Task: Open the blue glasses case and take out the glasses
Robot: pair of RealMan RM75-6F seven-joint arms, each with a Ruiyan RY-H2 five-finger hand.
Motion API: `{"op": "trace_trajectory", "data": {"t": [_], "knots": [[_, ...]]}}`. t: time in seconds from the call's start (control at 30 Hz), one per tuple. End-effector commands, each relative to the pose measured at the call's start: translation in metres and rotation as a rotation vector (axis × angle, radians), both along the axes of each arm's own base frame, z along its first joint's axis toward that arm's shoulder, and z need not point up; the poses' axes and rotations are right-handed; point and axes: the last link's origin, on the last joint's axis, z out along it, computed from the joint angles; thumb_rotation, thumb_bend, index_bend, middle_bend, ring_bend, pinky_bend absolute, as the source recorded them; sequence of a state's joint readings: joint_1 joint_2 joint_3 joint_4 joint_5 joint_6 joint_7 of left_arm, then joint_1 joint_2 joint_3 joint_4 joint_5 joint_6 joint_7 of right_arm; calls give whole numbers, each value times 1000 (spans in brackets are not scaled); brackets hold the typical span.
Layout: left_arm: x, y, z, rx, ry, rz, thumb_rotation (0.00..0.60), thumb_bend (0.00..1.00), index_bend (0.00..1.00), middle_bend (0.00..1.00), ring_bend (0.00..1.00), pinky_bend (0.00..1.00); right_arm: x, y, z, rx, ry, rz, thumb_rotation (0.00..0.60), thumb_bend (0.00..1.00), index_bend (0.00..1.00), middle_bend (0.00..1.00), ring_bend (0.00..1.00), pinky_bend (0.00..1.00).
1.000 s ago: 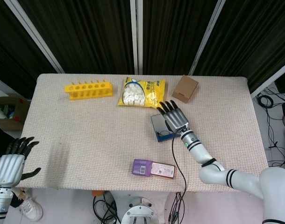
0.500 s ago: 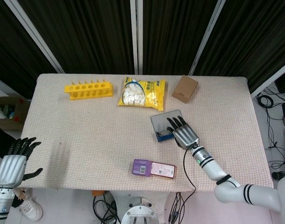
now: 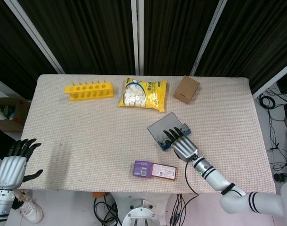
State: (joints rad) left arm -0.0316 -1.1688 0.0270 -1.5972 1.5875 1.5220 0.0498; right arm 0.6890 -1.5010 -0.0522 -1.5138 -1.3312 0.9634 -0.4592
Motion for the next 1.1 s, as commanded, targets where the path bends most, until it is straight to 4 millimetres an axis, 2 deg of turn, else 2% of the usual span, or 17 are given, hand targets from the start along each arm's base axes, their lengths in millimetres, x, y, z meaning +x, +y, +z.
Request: {"op": "trace_trajectory", "data": {"t": [0.03,0.13,0.27,0.53,0.7,0.83,0.97,1.1], "knots": [[2,3,-1,-3,-1,-8,600,33,219,134,97,102,-24,17,20,-6,42,-3,600,802,309,43,0,0],[3,5,-2,-5,-1,-16,600,33,219,134,97,102,-45,20,40,-49,84,-19,600,805,325,48,0,0],[4,7,-3,-12,2,-18,600,33,219,135,97,102,-67,5,63,-141,120,-89,600,813,338,52,0,0],[7,9,-3,-12,4,-23,600,34,219,134,97,103,-63,-33,75,-227,-36,-230,600,809,300,38,0,0],[6,7,-1,-9,5,-18,600,33,219,134,97,102,-63,-57,64,-211,-19,-325,600,815,195,2,0,0],[4,6,-1,-9,5,-8,600,33,219,134,97,102,-58,-66,48,-173,1,-361,600,852,170,0,0,0],[2,4,0,-5,9,-3,600,33,219,135,97,102,-46,-66,30,-107,-24,-385,600,877,167,0,0,0],[0,2,1,0,10,4,600,33,219,135,97,102,-23,-59,17,-22,-78,-371,600,876,166,0,0,0]]}}
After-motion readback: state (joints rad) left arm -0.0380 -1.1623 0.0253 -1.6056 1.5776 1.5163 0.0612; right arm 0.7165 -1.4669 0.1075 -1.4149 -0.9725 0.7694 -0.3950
